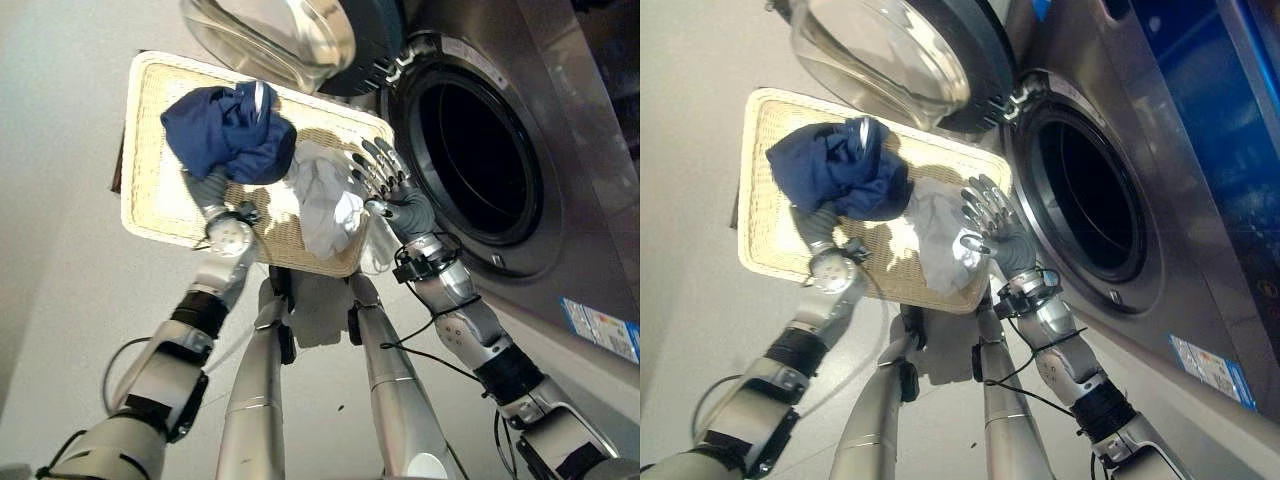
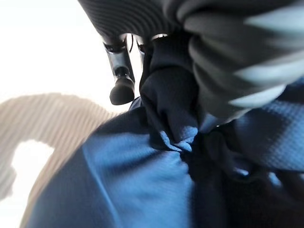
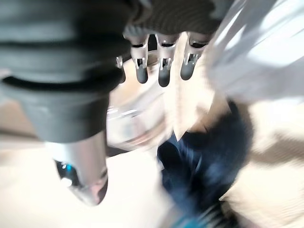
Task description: Put the clothes into the washing machine.
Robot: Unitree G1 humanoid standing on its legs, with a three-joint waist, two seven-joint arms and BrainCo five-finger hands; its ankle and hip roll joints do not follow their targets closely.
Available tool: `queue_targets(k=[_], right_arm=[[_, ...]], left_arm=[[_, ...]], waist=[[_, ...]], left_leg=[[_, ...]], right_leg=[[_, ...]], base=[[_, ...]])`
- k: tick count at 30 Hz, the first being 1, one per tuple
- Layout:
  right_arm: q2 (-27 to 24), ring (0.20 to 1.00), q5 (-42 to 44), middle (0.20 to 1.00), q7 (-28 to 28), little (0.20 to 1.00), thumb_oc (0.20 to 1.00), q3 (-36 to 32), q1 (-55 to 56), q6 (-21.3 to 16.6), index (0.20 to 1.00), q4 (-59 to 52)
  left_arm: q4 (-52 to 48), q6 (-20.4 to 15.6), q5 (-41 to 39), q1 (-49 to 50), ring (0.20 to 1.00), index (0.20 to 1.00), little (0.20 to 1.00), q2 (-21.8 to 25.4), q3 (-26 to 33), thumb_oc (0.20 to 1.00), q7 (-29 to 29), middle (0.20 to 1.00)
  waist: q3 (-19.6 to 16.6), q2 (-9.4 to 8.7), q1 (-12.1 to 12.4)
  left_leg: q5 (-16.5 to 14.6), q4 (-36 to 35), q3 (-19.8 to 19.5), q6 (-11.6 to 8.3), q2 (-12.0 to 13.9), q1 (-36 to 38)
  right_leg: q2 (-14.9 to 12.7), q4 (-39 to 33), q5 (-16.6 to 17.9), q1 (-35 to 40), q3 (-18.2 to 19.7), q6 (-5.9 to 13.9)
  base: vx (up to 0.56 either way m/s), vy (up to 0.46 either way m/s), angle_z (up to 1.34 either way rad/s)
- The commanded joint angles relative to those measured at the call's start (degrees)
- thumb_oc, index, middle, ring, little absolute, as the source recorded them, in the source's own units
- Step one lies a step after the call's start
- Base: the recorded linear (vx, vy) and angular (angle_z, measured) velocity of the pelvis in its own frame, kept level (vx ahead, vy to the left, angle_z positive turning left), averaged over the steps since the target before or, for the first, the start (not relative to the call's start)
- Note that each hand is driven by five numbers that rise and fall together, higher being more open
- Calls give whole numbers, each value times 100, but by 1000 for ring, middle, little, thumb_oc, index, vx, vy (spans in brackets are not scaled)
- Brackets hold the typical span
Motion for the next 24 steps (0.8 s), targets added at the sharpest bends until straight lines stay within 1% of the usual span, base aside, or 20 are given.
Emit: queue_targets(k=[1, 4, 5, 7, 8, 10, 11, 12, 13, 14, 15, 16, 17, 18, 20, 22, 24], right_arm=[[-203, 1000, -348, 1000, 72, 1000, 1000, -111, -24, 5, 1000, -495], [-198, 1000, -363, 1000, 79, 1000, 1000, -112, -33, 18, 1000, -501], [-190, 1000, -409, 1000, 120, 1000, 1000, -114, -54, 49, 1000, -513], [-190, 1000, -409, 1000, 120, 1000, 1000, -114, -54, 49, 1000, -513], [-174, 1000, -446, 1000, 158, 1000, 1000, -87, -136, 142, 1000, -552], [-174, 1000, -446, 1000, 158, 1000, 1000, -87, -136, 142, 1000, -552], [-107, 1000, -575, 1000, 240, 1000, 1000, -25, -297, 335, 1000, -578], [-107, 1000, -575, 1000, 240, 1000, 1000, -25, -297, 335, 1000, -578], [-80, 1000, -743, 1000, 282, 1000, 1000, 41, -398, 499, 1000, -563], [-132, 1000, -829, 1000, 406, 1000, 1000, 126, -478, 533, 1000, -478], [-154, 1000, -820, 1000, 423, 1000, 1000, 144, -510, 565, 1000, -484], [-197, 1000, -826, 1000, 460, 1000, 1000, 181, -557, 588, 1000, -489], [-210, 1000, -832, 1000, 484, 1000, 1000, 198, -573, 589, 1000, -484], [-250, 1000, -829, 1000, 515, 1000, 1000, 231, -617, 613, 1000, -489], [-320, 1000, -806, 1000, 550, 1000, 1000, 289, -675, 656, 1000, -463], [-343, 1000, -773, 1000, 576, 1000, 1000, 311, -701, 679, 1000, -443], [-380, 1000, -696, 1000, 603, 1000, 1000, 437, -741, 754, 1000, -406]], left_arm=[[-282, -278, 988, -83, 200, 200, 200, -61, 250, 200, -150, 200], [-317, -270, 1036, -44, 200, 200, 200, -64, 258, 200, -198, 200], [-395, -274, 1104, 35, 200, 200, 200, -68, 278, 200, -328, 200], [-395, -274, 1104, 35, 200, 200, 200, -68, 278, 200, -328, 200], [-615, -279, 1172, 194, 200, 200, 200, -35, 245, 200, -751, 200], [-615, -279, 1172, 194, 200, 200, 200, -35, 245, 200, -751, 200], [-1068, -389, 1393, 466, 200, 200, 200, 19, 153, 200, -1799, 200], [-1068, -389, 1393, 466, 200, 200, 200, 19, 153, 200, -1799, 200], [-1514, -322, 1612, 679, 200, 200, 200, 69, -21, 200, -2526, 200], [-1733, -264, 1715, 809, 200, 200, 200, 174, -270, 200, -3117, 200], [-1778, -254, 1672, 815, 200, 200, 200, 195, -314, 200, -3252, 200], [-1866, -221, 1624, 835, 200, 200, 200, 243, -412, 200, -3551, 200], [-1898, -229, 1609, 840, 200, 200, 200, 282, -483, 200, -3666, 200], [-1957, -260, 1505, 817, 200, 200, 200, 355, -609, 200, -3988, 200], [-2066, -292, 1381, 812, 200, 200, 200, 441, -802, 200, -4333, 200], [-2094, -291, 1319, 802, 200, 200, 200, 471, -868, 200, -4516, 200], [-2211, -279, 1283, 837, 200, 200, 200, 537, -1110, 200, -4778, 200]], waist=[[230, 484, 48], [230, 489, 68], [230, 498, 114], [230, 498, 114], [230, 517, 220], [230, 517, 220], [230, 529, 391], [230, 529, 391], [230, 543, 501], [230, 578, 576], [230, 585, 586], [230, 603, 610], [230, 613, 620], [230, 630, 631], [230, 650, 642], [230, 659, 643], [230, 680, 644]], left_leg=[[207, -439, -75, -333, -133, 489], [215, -457, -92, -336, -135, 517], [233, -500, -128, -339, -140, 580], [233, -500, -128, -339, -140, 580], [253, -544, -213, -349, -153, 691], [253, -544, -213, -349, -153, 691], [297, -632, -311, -361, -149, 855], [297, -632, -311, -361, -149, 855], [362, -766, -350, -365, -131, 971], [427, -921, -375, -363, -112, 1102], [443, -951, -370, -360, -104, 1119], [481, -1016, -367, -359, -99, 1167], [496, -1044, -370, -359, -92, 1188], [520, -1093, -373, -358, -85, 1221], [539, -1126, -390, -357, -90, 1256], [543, -1144, -389, -355, -91, 1280], [547, -1189, -382, -349, -98, 1358]], right_leg=[[415, 56, -670, 720, -520, 94], [411, 52, -679, 752, -537, 92], [401, 37, -697, 826, -575, 87], [401, 37, -697, 826, -575, 87], [367, 29, -741, 963, -660, 76], [367, 29, -741, 963, -660, 76], [319, 1, -785, 1172, -810, 60], [319, 1, -785, 1172, -810, 60], [299, -58, -780, 1301, -918, 62], [290, -98, -795, 1430, -994, 72], [292, -98, -796, 1441, -1007, 71], [291, -114, -796, 1490, -1034, 77], [285, -112, -797, 1506, -1050, 83], [275, -115, -793, 1528, -1077, 93], [259, -124, -785, 1556, -1102, 102], [252, -135, -780, 1575, -1110, 105], [227, -200, -746, 1647, -1121, 122]], base=[[-76, -89, 16], [-20, -23, 9], [-19, -24, 13], [-34, -42, 10], [-49, -60, 6], [-69, -88, 6], [-89, -115, 6], [-154, -190, 36], [-109, -111, 55], [-115, -115, 68], [-67, -46, 61], [-30, -12, 43], [-37, -12, 36], [-28, -7, 12], [-23, 1, -8], [-16, 14, -10], [0, 0, 0]])
